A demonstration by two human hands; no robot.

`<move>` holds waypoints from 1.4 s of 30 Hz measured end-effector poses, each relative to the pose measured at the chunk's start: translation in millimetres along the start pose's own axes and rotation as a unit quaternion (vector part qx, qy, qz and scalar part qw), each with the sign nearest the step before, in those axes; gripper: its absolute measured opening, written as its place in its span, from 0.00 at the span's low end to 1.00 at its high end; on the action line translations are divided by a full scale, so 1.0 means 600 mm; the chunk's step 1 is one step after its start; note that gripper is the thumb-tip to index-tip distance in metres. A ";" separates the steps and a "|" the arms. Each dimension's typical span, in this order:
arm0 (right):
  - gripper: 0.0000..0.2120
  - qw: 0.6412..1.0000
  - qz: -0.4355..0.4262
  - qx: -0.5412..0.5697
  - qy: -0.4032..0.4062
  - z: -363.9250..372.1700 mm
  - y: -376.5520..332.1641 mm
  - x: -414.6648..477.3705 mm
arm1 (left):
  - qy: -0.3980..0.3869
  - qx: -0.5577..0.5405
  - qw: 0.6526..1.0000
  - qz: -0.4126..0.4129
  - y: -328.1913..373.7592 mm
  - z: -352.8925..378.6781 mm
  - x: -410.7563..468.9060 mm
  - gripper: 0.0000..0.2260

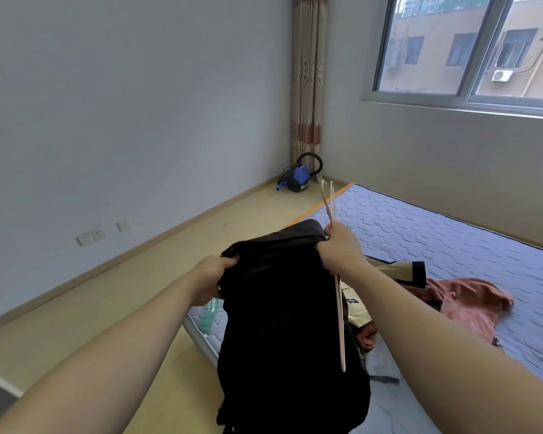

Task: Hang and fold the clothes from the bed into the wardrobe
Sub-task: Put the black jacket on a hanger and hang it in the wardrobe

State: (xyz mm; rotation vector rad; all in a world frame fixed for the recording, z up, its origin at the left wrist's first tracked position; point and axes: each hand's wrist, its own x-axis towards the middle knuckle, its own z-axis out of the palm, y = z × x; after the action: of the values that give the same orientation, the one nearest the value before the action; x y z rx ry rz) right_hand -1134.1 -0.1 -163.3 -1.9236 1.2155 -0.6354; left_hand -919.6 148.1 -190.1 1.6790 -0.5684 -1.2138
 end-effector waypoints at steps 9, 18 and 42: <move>0.16 0.999 0.026 0.028 -0.011 0.023 0.032 -0.014 | -0.080 0.351 0.927 0.105 0.075 0.025 -0.012 0.13; 0.17 0.992 0.042 0.083 -0.082 0.095 0.053 -0.039 | 0.073 0.142 0.987 -0.020 0.067 0.023 -0.001 0.06; 0.26 0.978 -0.113 -0.131 -0.121 0.132 -0.012 -0.105 | 0.285 0.084 0.955 -0.007 -0.054 -0.137 -0.008 0.18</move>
State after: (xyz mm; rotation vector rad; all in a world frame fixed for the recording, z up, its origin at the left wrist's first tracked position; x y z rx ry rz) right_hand -1098.8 85.2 -204.7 -2.3066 0.9739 -0.3523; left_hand -852.0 201.2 -212.0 2.0652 -0.3040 -0.6450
